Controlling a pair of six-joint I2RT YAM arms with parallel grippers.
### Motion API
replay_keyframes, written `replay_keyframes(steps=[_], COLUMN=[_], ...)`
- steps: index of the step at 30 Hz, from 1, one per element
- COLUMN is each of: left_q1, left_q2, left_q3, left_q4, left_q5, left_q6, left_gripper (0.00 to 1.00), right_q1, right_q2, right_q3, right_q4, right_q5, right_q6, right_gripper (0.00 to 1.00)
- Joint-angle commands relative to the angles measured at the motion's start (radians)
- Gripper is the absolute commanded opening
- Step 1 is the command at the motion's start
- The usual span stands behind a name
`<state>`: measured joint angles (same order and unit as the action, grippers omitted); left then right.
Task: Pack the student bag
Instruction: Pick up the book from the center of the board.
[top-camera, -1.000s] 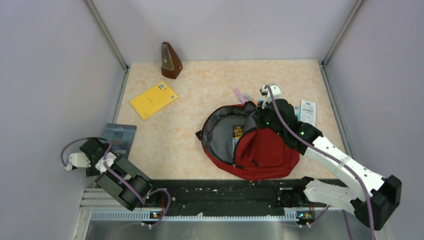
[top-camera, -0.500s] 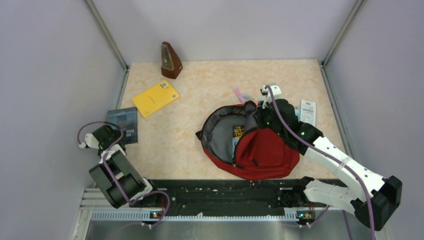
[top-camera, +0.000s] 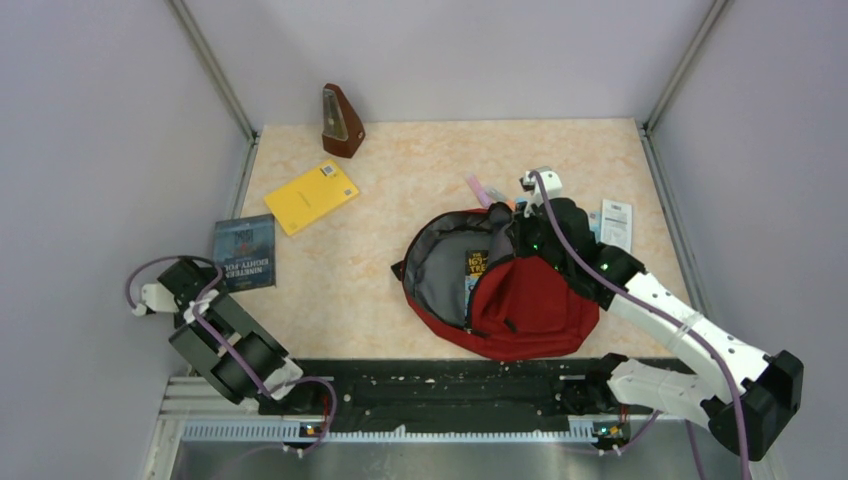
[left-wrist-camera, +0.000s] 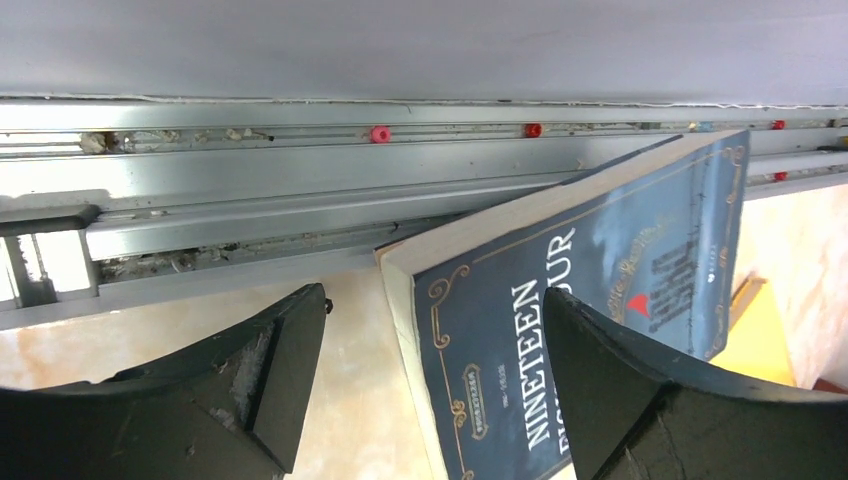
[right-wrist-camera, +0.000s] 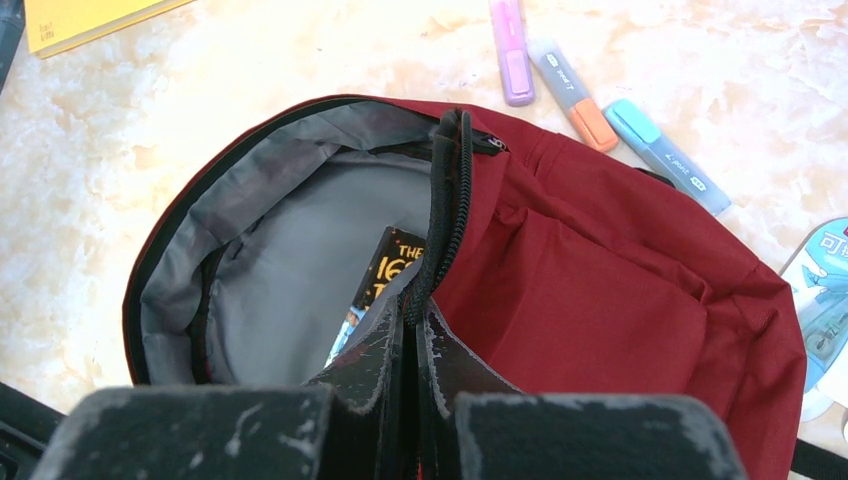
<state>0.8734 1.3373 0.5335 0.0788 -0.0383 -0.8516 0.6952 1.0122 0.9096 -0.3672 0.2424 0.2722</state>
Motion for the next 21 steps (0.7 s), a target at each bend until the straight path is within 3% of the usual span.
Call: replay_keyframes(steps=[1, 5, 7, 21], left_q1=[0.01, 0.012, 0.012, 0.011], left_q2=[0.069, 0.104, 0.125, 0.172], left_q3=[0.05, 0.064, 0.064, 0.041], left_q4=[0.064, 0.078, 0.091, 0.169], left_q5=[0.026, 0.033, 0.073, 0.153], left_q6=[-0.016, -0.008, -0.01, -0.003], left_gripper=[0.84, 0.84, 0.8, 0.06], right_q1=[-0.006, -0.006, -0.006, -0.006], right_q2=[0.003, 0.001, 0.002, 0.009], right_q3=[0.035, 0.033, 0.032, 0.04], right_q4=[0.024, 0.019, 0.019, 0.01], right_q5=[0.025, 0.031, 0.031, 0.039], right_q6=[-0.004, -0.005, -0.004, -0.016], right_gripper=[0.0, 0.0, 0.0, 0.0])
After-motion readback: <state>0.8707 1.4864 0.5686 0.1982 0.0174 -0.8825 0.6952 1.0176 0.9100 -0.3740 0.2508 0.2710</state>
